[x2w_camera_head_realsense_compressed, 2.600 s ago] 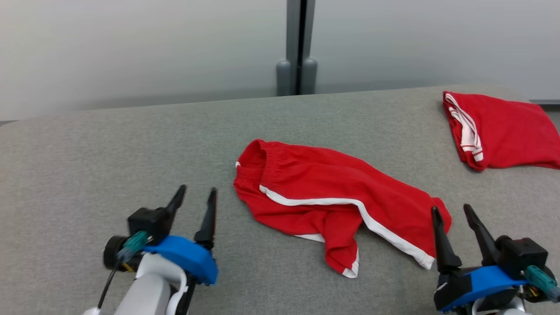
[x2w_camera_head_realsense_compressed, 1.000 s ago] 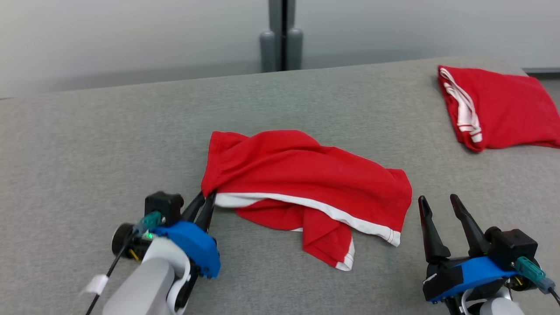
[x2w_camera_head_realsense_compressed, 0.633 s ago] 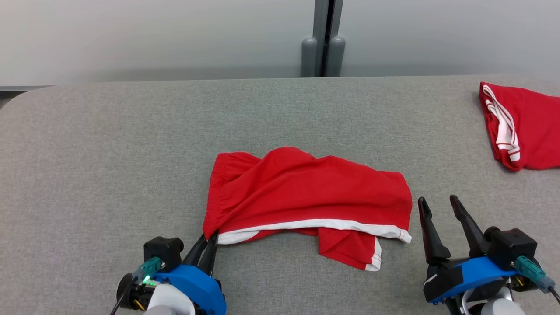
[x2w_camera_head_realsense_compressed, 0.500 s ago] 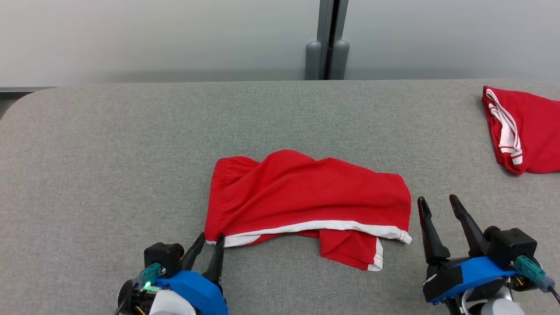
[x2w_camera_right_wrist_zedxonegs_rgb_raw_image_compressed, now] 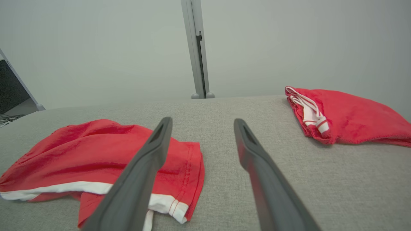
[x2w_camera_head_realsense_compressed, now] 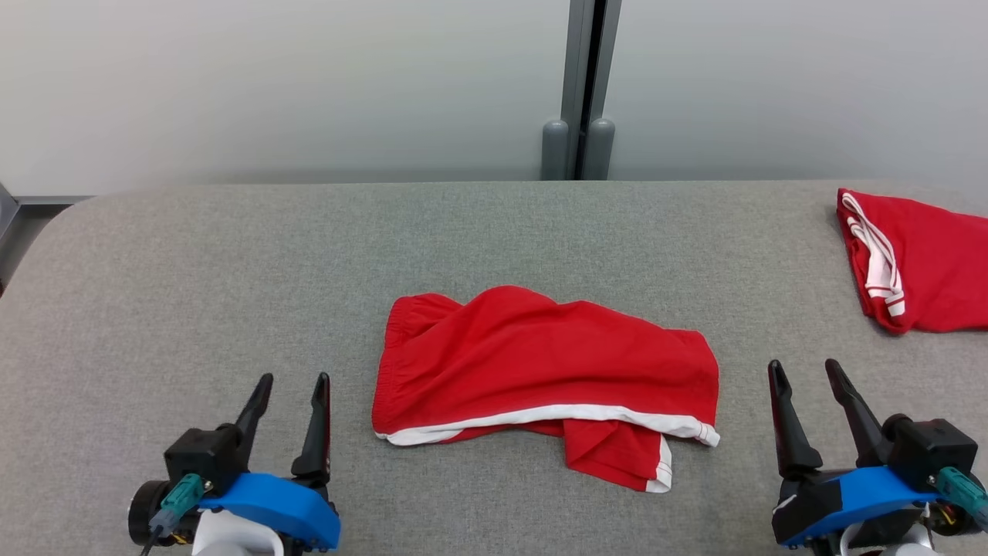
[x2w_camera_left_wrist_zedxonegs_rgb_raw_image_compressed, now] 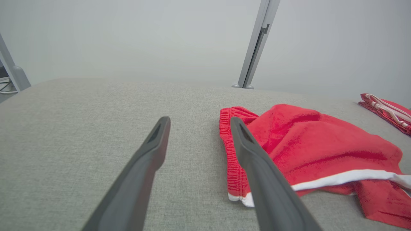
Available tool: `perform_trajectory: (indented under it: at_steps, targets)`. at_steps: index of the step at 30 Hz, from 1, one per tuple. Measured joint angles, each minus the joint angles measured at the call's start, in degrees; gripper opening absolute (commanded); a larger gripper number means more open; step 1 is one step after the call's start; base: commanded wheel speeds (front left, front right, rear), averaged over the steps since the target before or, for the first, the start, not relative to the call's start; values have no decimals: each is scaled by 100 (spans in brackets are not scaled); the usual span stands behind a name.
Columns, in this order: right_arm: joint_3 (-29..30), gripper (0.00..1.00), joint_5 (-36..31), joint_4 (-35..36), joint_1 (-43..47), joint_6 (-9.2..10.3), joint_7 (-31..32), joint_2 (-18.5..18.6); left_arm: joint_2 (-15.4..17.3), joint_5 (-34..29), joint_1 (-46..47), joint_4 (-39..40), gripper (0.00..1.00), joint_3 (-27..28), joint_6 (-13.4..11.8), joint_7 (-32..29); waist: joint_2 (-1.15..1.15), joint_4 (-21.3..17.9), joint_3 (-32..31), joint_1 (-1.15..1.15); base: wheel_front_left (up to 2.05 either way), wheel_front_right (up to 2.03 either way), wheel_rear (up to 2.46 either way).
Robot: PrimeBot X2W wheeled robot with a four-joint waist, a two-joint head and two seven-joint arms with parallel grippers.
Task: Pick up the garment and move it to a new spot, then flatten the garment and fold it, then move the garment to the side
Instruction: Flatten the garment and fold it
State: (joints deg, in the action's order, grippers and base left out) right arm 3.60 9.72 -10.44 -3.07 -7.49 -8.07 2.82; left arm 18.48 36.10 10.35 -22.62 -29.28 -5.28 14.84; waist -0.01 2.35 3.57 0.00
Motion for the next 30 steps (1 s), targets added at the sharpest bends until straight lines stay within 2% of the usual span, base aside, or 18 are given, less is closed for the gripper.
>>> perform_trajectory:
  at_steps: [5, 7, 17, 30]
  targets:
    - [81, 100, -38, -42, 118, 0, -11, 1, -29, -458, -307, 485, 100, 619, 41, 15, 0, -5, -173, 0, 0, 0, 0]
    - [122, 100, -47, -116, 199, 0, -15, 1, -93, -672, -550, 584, 100, 890, 131, 15, 0, -18, -293, 0, 0, 0, 0]
    - [91, 100, -4, -261, 373, 0, 43, 1, -316, -1106, -818, 465, 100, 1273, 391, 15, 0, -24, -439, 0, 0, 0, 0]
    - [20, 100, 59, -297, 444, 0, 49, 1, -563, -1355, -898, 274, 100, 1633, 678, 15, 1, -81, -489, 0, 0, 0, 0]
